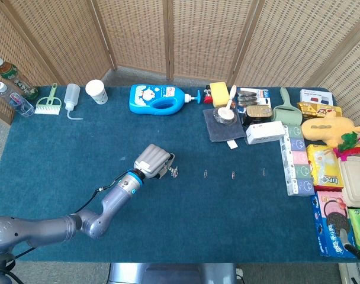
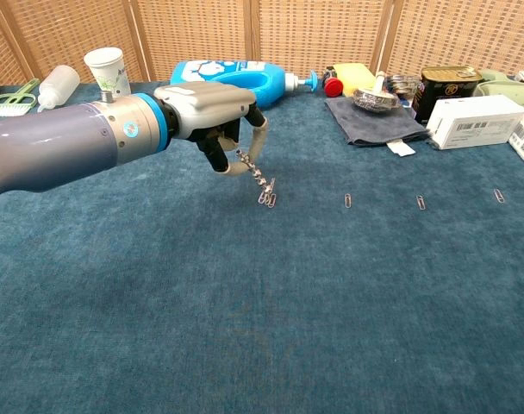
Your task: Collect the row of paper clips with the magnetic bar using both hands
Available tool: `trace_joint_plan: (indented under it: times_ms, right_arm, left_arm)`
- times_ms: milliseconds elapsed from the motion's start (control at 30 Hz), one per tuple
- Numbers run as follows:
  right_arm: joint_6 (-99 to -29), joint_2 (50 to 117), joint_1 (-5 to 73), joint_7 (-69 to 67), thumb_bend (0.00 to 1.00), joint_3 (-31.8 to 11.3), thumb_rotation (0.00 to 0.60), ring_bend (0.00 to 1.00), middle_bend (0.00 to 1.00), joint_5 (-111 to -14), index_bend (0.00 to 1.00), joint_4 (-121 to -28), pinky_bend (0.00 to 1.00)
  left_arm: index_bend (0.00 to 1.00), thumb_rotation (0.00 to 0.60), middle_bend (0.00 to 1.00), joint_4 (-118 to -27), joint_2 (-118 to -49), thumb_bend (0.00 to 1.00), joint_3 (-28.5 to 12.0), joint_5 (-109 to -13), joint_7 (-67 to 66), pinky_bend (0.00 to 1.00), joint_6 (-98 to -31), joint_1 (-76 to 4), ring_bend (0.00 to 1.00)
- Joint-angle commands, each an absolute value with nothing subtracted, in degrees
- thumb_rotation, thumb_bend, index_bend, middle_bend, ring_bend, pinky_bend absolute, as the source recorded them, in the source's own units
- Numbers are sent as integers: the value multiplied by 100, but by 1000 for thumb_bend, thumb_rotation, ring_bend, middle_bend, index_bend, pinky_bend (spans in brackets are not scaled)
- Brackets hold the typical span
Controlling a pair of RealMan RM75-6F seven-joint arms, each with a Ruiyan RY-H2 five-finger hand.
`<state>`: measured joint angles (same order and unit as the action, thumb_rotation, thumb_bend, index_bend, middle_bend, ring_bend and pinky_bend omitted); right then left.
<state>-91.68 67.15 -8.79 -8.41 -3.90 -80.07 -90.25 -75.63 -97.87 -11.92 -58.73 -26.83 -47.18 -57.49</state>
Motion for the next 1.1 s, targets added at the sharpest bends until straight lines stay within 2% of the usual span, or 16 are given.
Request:
trace_joint_plan:
  times_ms: [33,1100]
  right_arm:
    - [-9167,6720,-899,-864,389,-389,600,0,48,-7984,13,-9001,87]
    - [-9096,6729,-940,-922,388,-433,600,0,48,-7917,14,-8942,87]
  left_arm:
    - [634,600,1000,-7486,-9843,509,-1197,-5844,-2691,1000,-4690,-5793,1000]
    - [634,600,1000,-7244,-10049,509,-1278,-5944,-2371,1000,-4696,-5945,1000]
